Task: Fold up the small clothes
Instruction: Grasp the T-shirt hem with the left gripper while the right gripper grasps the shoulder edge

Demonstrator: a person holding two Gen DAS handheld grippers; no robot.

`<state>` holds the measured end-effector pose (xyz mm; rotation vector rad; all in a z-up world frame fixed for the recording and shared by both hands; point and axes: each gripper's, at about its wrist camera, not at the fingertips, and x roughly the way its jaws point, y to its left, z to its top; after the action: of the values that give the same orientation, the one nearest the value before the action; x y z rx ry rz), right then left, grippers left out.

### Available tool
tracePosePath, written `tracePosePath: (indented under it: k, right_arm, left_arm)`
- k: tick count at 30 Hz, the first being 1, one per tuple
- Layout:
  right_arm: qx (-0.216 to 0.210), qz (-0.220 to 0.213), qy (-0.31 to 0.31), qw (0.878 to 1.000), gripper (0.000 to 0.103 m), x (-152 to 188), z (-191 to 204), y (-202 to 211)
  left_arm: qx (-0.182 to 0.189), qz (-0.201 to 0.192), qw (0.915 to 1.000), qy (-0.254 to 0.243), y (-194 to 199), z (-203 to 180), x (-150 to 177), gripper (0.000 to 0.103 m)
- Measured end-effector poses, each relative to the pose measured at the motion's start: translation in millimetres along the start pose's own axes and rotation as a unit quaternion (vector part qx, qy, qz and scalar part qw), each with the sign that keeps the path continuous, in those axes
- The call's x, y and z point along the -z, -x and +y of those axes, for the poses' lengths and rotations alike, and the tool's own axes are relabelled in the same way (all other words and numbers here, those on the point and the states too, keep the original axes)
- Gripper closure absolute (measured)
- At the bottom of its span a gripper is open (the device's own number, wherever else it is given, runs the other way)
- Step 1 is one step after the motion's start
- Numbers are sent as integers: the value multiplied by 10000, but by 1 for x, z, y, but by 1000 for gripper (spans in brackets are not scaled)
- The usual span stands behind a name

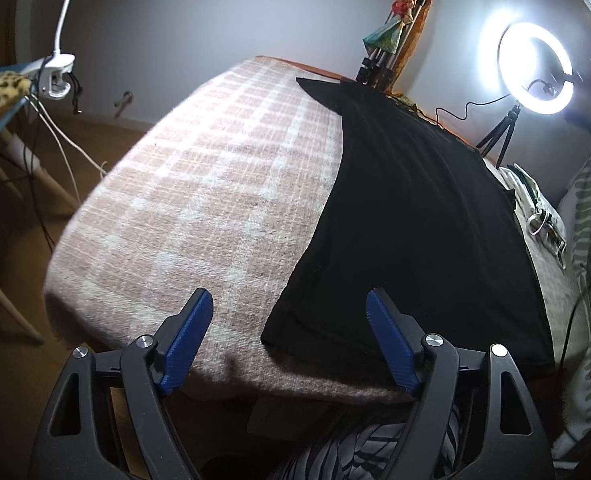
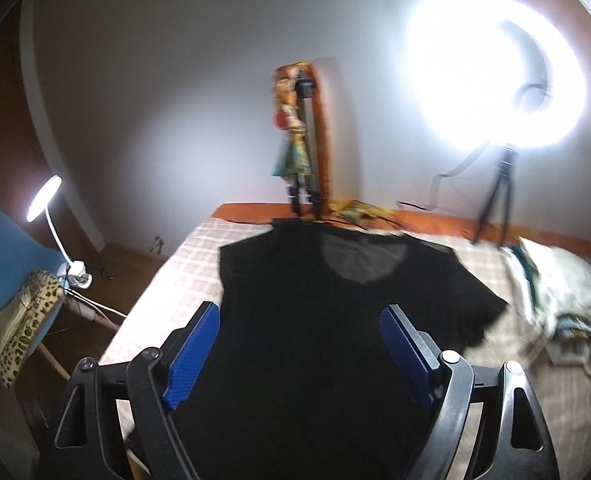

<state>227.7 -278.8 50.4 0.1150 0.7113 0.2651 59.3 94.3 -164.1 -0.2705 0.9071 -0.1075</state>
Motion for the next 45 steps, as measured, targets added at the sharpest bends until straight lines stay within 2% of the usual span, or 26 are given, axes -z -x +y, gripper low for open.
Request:
tracePosePath:
  k: [4,8,10,13,18,21,23,25,28,34,38,42,45]
  right_arm:
    - [-205,197,62,9996,23,-30,18,-45]
    - [-480,354,30,9982,24,-50,36,-93]
    - [-482,321,119,9983,25,-55,50,-117]
    - [-491,393,319,9975,27,-61,71,-153]
    - [-560,758,458,9945,28,-66,98,-216]
    - [-593,998,448,9922,28,-68,105,-249]
    - [-570,1100,491,9911,28,-67,110,-270]
    - [-521,1224,521,9897,28,-67,113,-290]
    - [-516,1401,481,9876,28,-70,118,-317]
    - [-444,1736,700,9813,28,-68,136,-360]
    - [-230,1971,923,9758,29,-62,149,-387]
    - [43,2226,1108,9686,37,-53,153,-407]
    - [144,2154,1255,9683,45,-52,153,-406]
  left_arm:
    - [79,35,10000,-50,-10,0,0,35]
    - [296,125,9995,-38,-21,2,2,36]
    - [394,145,9991,22,-26,4,2,43]
    - [436,74,9990,-9,-28,4,2,45]
    - [429,-15,9990,-105,-30,2,1,54]
    - [542,-20,9985,-100,-31,2,0,67]
    - [628,-15,9980,-92,-33,3,-1,71]
    - [717,6,9974,-91,-35,4,-2,85]
    - [924,31,9957,36,-37,9,-3,94]
    - [1110,12,9937,135,-39,11,-2,97]
    - [1137,2,9934,121,-40,11,-3,97]
    - [1141,-17,9934,120,-41,12,-3,98]
    - [1151,-34,9933,104,-41,11,-3,98]
